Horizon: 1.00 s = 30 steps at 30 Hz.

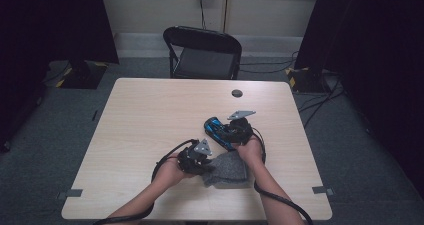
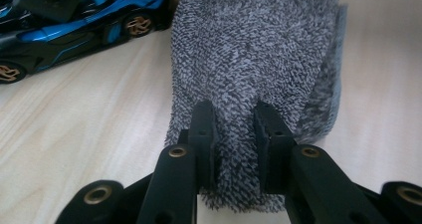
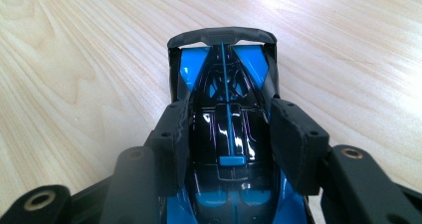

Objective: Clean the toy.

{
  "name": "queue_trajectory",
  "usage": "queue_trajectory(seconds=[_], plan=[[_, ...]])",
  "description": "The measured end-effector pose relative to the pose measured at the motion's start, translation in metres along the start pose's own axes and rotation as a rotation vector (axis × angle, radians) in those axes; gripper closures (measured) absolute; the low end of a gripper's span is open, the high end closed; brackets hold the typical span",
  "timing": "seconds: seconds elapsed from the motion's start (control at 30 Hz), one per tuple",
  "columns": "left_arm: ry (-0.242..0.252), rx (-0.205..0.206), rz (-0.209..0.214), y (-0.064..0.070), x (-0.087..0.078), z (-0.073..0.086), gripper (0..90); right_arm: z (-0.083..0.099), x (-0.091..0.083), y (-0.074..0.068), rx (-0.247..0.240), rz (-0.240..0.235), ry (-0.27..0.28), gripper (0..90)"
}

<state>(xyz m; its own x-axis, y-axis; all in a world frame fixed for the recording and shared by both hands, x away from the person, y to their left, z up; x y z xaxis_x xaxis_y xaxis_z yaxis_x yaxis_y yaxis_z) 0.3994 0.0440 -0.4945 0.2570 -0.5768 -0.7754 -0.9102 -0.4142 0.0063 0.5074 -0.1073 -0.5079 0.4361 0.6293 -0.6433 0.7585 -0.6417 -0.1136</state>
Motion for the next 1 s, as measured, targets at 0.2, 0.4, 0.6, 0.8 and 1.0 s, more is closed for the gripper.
queue_trajectory(seconds=[0.2, 0.4, 0.6, 0.8, 1.0], plan=[[-0.026, -0.034, -0.051, -0.014, 0.006, -0.002, 73.0, 0.0, 0.0, -0.001, -0.018, 0.008, -0.005, 50.8], [-0.052, -0.032, -0.111, -0.028, 0.005, -0.003, 73.0, 0.0, 0.0, -0.001, -0.02, 0.009, -0.002, 50.9], [-0.075, -0.035, -0.167, -0.042, 0.001, 0.001, 73.1, 0.0, 0.0, -0.001, -0.021, 0.01, -0.001, 50.8], [-0.078, -0.072, -0.217, -0.06, -0.004, 0.007, 73.2, 0.0, 0.0, -0.001, -0.019, 0.01, 0.001, 50.9], [-0.089, -0.086, -0.265, -0.073, -0.008, 0.013, 73.2, 0.001, 0.0, -0.001, -0.02, 0.011, 0.001, 50.9]])
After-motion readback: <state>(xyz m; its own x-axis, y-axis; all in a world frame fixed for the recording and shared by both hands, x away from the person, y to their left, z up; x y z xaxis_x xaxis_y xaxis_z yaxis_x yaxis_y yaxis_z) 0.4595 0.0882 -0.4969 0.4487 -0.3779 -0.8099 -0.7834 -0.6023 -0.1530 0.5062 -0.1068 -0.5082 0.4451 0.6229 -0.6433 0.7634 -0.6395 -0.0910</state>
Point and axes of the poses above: each handheld gripper's, and its own axes: x roughly forward along the jaws, z roughly out of its underside, y roughly to its right, the point moved 4 cm from there along x, roughly forward along the jaws, and after that the axes turned 5 degrees about -z, right-handed, at the moved point
